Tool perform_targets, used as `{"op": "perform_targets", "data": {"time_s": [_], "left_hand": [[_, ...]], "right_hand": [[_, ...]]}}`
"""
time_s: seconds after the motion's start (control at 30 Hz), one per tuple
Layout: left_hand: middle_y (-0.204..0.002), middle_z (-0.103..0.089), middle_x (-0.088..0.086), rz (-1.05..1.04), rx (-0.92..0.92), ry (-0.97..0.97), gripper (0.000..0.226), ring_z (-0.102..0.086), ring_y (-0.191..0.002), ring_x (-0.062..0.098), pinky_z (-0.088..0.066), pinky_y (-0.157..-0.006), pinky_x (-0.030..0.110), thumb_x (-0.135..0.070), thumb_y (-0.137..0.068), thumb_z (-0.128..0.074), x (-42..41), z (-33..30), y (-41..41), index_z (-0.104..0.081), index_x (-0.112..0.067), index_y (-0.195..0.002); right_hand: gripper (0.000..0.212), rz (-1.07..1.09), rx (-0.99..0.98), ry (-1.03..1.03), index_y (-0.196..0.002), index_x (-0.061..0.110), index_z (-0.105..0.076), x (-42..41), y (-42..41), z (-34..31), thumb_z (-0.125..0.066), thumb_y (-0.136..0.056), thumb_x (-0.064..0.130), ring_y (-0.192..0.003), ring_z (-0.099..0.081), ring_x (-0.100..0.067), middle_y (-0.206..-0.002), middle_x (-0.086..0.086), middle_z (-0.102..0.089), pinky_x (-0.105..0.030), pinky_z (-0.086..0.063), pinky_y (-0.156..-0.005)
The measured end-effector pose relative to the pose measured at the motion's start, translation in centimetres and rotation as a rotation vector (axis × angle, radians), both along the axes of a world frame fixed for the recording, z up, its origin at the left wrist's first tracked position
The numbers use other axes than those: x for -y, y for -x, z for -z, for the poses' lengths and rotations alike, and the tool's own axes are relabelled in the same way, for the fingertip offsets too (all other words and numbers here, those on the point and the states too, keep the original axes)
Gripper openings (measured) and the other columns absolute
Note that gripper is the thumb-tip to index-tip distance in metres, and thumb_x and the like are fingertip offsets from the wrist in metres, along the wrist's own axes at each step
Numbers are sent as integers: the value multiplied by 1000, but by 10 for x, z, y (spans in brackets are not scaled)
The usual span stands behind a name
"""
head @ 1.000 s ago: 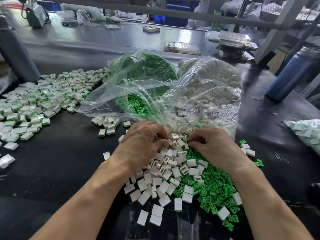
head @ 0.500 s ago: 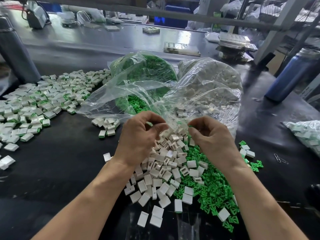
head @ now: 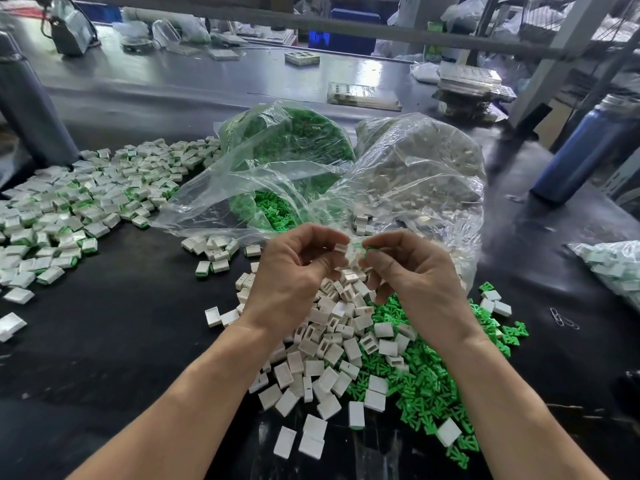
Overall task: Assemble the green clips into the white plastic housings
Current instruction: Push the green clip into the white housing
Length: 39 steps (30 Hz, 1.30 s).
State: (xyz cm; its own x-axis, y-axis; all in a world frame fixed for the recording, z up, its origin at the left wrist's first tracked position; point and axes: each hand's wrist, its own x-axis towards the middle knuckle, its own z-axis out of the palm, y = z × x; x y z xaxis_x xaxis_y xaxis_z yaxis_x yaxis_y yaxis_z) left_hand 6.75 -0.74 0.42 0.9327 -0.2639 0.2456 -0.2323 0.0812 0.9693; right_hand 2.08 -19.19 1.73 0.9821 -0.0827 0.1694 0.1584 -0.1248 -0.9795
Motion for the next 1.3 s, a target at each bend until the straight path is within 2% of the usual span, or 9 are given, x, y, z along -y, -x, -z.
{"op": "perform_targets", "data": {"time_s": [0.17,0.3,0.43,0.63,0.83,1.07,1.3], "left_hand": [[-98,-77,4,25,22,-2,25,-72,-89,30,-62,-78,31,-5,-94,-73,-2,1,3,-78,-26,-107],[-96,-75,2,23,8,4,22,-72,-85,24,-62,-83,35,-9,-93,-74,-1,2,3,-73,-22,-111],[-95,-75,1,17,12,7,19,-73,-84,22,-62,-81,32,-12,-90,-78,0,1,4,-71,-22,-105],[-95,-76,-1,36,47,-16,19,-74,-85,17,-60,-77,25,-10,-90,-78,1,-2,7,-73,-25,-102],[-94,-77,-5,25,56,-69,19,-74,-87,13,-60,-78,22,-9,-91,-77,-1,-2,7,-74,-24,-102],[-96,-77,-8,-6,106,-127,22,-75,-91,12,-59,-79,20,-3,-88,-78,1,1,7,-78,-22,-98],[-95,-78,-7,-22,45,-89,20,-75,-90,10,-59,-79,20,-3,-90,-77,3,-1,8,-77,-19,-102]], "right_hand": [[22,-15,46,5,-115,18,-76,-1,2,1,-66,-98,8,-70,-63,-23,-87,-19,-69,-32,-59,-58],[22,-7,38,-22,-116,16,-75,-3,1,1,-68,-96,8,-70,-62,-21,-84,-12,-70,-30,-57,-59],[21,19,32,-88,-110,8,-70,-4,0,0,-72,-89,13,-72,-64,-20,-86,-7,-70,-29,-56,-60],[12,12,51,-39,-103,10,-73,-8,1,-1,-73,-92,5,-69,-63,-20,-82,-5,-72,-31,-56,-59],[14,11,44,89,-103,17,-75,-6,3,-2,-74,-93,8,-69,-66,-17,-83,-1,-74,-30,-58,-62],[14,60,62,338,-97,26,-78,-1,2,-2,-79,-91,14,-73,-68,-16,-83,5,-73,-37,-61,-69],[19,83,62,178,-93,26,-78,-6,0,1,-77,-90,7,-62,-68,-13,-78,3,-75,-24,-58,-58]]}}
